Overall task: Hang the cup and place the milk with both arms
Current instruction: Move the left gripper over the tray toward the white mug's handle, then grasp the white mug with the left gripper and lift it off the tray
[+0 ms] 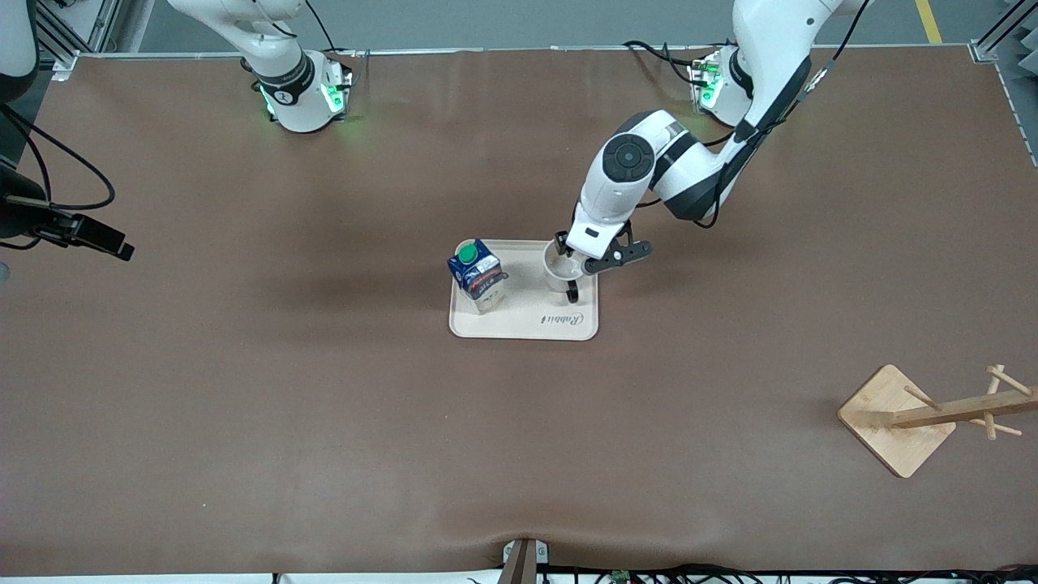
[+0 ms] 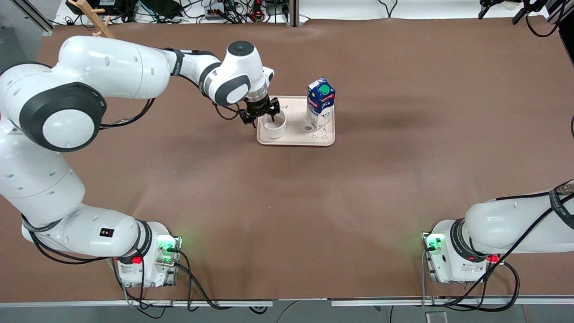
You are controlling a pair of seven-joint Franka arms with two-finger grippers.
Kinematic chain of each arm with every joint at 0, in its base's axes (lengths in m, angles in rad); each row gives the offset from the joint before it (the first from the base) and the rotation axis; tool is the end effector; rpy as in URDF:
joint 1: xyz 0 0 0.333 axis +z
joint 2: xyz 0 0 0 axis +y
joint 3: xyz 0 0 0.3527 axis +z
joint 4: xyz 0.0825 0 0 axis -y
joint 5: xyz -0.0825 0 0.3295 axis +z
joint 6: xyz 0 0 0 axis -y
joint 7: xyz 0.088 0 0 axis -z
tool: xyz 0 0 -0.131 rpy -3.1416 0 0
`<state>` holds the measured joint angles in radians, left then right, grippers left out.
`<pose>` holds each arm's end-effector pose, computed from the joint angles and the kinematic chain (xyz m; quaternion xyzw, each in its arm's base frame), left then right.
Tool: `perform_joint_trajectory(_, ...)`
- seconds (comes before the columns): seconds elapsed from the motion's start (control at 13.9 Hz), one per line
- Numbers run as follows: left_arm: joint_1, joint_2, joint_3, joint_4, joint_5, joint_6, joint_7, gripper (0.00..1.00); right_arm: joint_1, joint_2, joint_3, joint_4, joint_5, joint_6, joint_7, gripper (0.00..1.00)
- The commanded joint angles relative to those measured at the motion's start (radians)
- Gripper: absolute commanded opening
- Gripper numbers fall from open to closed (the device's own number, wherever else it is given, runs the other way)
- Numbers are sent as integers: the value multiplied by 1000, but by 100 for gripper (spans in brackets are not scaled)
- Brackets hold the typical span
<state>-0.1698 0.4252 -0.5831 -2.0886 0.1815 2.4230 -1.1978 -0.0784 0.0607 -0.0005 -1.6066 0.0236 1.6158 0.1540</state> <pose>0.4219 -0.3687 0.2995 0.9835 0.1721 -0.0484 0.0276 0.5194 -0.0381 0.5951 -0.9927 0.1170 0.0262 0.0108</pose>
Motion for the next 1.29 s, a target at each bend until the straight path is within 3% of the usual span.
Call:
perform_joint_trajectory(0.0,-14,49,0,36,30,8,-42,43,-3,11,5,27,2,-11,-8,100)
perform_joint_trajectory(0.22,-14,60,2,51,30,10,-42,0,3,11,10,33,6,-7,-28,100)
perform_joint_trajectory(0.65,4,12,2,100,33,-27,-31,0,49,68,11,36,6,-7,-34,100)
perform_joint_trajectory(1.08,58,-104,5,324,36,-367,22,0,118,130,11,27,7,-20,-31,100)
perform_joint_trajectory(1.22,116,-147,5,350,36,-397,124,0,175,130,16,23,13,-20,-18,100)
